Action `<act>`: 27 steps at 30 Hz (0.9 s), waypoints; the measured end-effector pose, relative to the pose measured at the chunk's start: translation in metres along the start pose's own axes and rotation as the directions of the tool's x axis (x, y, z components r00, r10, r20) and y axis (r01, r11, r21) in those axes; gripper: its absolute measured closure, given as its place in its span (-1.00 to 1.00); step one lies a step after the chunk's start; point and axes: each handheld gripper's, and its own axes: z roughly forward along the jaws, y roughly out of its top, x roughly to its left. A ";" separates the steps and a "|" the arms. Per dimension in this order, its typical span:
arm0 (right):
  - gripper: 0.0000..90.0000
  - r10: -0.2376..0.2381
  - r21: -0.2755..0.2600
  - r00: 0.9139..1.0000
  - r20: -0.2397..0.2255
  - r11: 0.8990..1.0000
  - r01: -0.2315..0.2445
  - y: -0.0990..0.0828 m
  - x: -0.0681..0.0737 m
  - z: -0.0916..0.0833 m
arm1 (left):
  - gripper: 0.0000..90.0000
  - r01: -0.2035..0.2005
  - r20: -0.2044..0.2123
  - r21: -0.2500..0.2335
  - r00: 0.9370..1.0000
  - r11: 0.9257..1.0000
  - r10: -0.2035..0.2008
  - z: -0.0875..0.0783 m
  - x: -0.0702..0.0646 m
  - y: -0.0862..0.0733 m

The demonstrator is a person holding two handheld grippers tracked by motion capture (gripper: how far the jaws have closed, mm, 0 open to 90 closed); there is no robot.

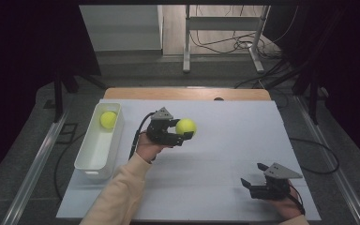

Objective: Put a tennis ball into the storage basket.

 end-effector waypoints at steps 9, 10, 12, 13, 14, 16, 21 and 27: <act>-0.73 0.000 0.003 1.000 -0.002 1.000 0.000 0.000 0.000 0.000 | -0.42 0.007 -0.016 -0.013 1.000 1.000 -0.007 -0.007 0.005 0.001; -0.73 0.000 0.004 1.000 -0.002 1.000 0.000 0.000 0.000 0.000 | -0.42 0.008 -0.020 -0.015 1.000 1.000 -0.008 -0.009 0.005 0.002; -0.73 0.000 0.003 1.000 -0.002 1.000 0.000 0.000 0.000 0.000 | -0.42 0.008 -0.024 -0.019 1.000 1.000 -0.008 -0.011 0.007 0.002; -0.73 -0.001 0.004 1.000 -0.002 1.000 0.001 0.000 0.000 0.000 | -0.42 0.008 -0.024 -0.019 1.000 1.000 -0.008 -0.011 0.007 0.002; -0.73 -0.001 0.004 1.000 -0.002 1.000 0.001 0.000 0.000 0.000 | -0.42 0.012 -0.025 -0.022 1.000 1.000 -0.013 -0.012 0.007 0.002; -0.73 -0.001 0.005 1.000 -0.002 1.000 0.001 0.000 0.000 0.000 | -0.42 0.016 -0.028 -0.025 0.999 1.000 -0.016 -0.014 0.008 0.002; -0.73 -0.001 0.005 1.000 -0.002 1.000 0.001 0.000 0.000 0.000 | -0.42 0.022 -0.033 -0.037 0.999 0.999 -0.023 -0.019 0.010 0.003; -0.73 -0.002 0.005 1.000 -0.004 1.000 0.002 0.000 0.000 0.000 | -0.42 0.026 -0.042 -0.048 0.999 0.998 -0.028 -0.024 0.013 0.004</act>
